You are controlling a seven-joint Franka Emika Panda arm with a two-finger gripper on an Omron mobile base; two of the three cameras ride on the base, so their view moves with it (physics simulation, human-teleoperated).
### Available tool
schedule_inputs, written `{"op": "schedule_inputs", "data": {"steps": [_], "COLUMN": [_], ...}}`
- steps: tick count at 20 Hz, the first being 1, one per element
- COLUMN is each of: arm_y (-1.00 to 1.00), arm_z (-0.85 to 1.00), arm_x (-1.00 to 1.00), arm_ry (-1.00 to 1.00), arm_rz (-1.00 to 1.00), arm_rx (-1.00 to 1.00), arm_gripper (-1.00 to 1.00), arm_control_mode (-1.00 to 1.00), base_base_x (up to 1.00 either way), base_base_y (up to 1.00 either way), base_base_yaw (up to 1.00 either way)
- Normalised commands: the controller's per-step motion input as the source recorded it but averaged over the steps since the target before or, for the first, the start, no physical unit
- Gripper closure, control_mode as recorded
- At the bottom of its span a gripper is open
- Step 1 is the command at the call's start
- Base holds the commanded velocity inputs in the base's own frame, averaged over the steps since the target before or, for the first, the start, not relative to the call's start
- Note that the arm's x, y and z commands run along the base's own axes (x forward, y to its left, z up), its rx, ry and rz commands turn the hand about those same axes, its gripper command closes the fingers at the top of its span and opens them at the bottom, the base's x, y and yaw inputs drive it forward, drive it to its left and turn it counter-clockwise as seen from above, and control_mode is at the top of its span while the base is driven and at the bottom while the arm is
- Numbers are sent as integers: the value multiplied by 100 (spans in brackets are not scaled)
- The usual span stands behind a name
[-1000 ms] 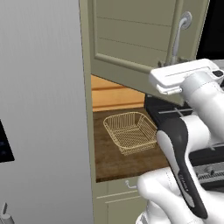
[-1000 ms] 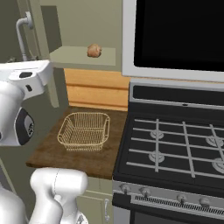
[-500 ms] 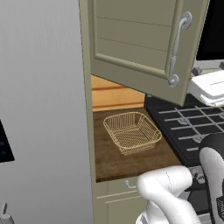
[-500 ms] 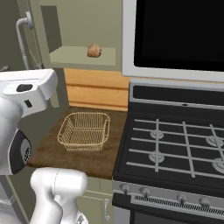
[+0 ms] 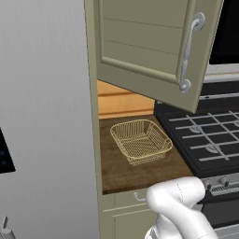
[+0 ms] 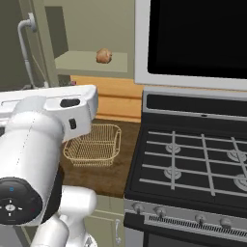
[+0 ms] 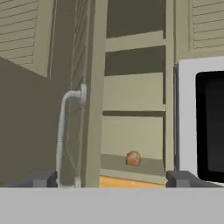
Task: Open the cabinet, pick up the bread from the cabinet and place it in the basket. Then move the basket to the dining counter.
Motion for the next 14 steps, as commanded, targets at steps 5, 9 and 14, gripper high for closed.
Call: {"op": "schedule_inputs", "data": {"steps": [5,9,14], "arm_y": [-4,41,40], "arm_z": [-2,-19,-23], "arm_x": [36,46,32], "arm_ry": [20,1,-5], "arm_rz": [36,32,35], "arm_rx": [-2,-2,0], "arm_gripper": [-100,-100,-100], "arm_control_mode": [-100,-100,-100], "base_base_x": [0,0,0], "base_base_y": [0,0,0], "base_base_yaw": [0,0,0]}}
